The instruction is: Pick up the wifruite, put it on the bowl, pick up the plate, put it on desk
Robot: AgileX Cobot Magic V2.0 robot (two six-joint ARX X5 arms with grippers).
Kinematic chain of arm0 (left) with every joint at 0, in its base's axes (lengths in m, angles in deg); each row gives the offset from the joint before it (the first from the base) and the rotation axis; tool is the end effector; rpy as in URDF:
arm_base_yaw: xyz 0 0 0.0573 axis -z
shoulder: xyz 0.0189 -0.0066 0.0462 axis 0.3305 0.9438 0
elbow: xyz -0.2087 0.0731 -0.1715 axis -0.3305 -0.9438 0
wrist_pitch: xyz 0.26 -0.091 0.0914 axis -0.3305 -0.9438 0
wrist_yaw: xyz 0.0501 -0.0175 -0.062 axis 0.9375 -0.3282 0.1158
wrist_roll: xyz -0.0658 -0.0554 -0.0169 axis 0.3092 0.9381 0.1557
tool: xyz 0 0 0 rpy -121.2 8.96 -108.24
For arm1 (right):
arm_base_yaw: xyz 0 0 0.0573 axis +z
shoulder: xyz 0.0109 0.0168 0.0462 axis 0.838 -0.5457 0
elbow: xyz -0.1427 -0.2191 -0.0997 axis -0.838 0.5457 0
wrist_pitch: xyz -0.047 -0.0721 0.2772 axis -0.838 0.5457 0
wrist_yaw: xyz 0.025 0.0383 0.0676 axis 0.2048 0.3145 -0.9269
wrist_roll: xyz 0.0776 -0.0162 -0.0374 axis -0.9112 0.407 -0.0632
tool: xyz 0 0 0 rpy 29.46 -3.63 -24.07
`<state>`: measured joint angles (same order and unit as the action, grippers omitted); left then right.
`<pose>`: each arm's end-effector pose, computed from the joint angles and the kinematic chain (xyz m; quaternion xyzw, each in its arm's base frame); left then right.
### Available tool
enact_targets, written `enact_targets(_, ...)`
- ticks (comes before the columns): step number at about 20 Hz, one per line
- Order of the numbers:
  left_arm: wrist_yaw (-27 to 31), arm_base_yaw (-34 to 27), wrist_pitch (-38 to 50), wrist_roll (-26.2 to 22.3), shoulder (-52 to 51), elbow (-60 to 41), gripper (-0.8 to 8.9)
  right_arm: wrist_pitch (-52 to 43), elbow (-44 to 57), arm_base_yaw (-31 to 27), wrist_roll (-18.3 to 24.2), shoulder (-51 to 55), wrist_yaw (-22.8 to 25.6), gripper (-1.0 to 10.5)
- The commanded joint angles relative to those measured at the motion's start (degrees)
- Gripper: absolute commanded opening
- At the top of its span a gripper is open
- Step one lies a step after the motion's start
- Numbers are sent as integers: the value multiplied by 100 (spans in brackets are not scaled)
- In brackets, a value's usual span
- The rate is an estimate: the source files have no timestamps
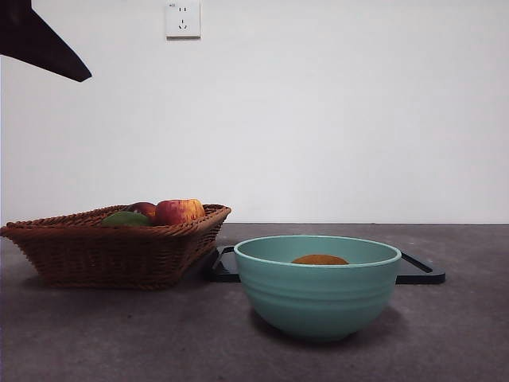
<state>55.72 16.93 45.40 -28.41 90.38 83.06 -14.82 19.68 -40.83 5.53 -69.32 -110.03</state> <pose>0.1669 -0.1618 0.2851 -0.0292 0.4209 -0.4384 0.7936 0.1738 0.0889 0.2990 0.0678 0.4429 0.3414 0.8263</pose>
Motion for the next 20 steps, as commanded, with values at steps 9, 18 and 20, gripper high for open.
enact_targets(9, -11, 33, 68, -111, 22, 52, 367, -984, 271, 682, -1222, -957, 743, 357)
enact_targets(18, -11, 33, 61, -111, 22, 52, 367, -1600, 306, 1617, -1373, -2011, 1982, 313)
enact_targets(20, -11, 33, 57, -111, 22, 52, 367, -1665, 306, 1727, -1373, -2240, 2162, 313)
